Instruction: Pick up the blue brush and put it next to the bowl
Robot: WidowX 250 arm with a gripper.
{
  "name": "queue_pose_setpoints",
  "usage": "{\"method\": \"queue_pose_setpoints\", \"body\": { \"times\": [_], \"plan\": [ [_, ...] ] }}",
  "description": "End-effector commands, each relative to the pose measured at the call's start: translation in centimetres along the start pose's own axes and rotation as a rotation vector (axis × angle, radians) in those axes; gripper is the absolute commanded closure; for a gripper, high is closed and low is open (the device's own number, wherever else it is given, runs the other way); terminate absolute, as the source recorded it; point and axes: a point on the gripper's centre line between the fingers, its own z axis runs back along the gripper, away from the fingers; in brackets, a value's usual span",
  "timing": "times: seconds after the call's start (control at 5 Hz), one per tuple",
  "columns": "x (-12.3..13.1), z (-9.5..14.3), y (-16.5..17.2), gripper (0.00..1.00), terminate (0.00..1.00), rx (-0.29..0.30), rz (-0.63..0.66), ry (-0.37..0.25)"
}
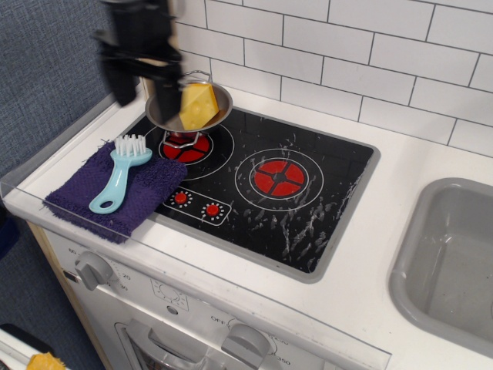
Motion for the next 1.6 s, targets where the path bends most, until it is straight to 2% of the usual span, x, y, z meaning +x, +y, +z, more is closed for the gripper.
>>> {"method": "queue_pose_setpoints", "body": {
  "times": [0.0, 0.2, 0.6, 0.8, 1.0, 1.2, 1.4],
  "plan": [
    [-4.0, -2.5, 2.3, 0.0, 0.0, 0.096, 0.138, 0.035],
    [-3.3, -4.4, 2.1, 0.0, 0.0, 0.098, 0.211, 0.039],
    [-3.0, -6.4, 1.9, 0.0, 0.0, 0.078, 0.266, 0.083],
    [-2.9, -6.7, 1.8, 1.0, 0.0, 0.081, 0.265, 0.089],
    [-2.8, -6.7, 2.0, 1.0, 0.0, 0.082, 0.262, 0.095],
    [-2.8, -5.4, 1.7, 1.0, 0.0, 0.07, 0.242, 0.062],
    [-2.3, -2.3, -0.2, 1.0, 0.0, 0.1, 0.225, 0.004]
  ]
}}
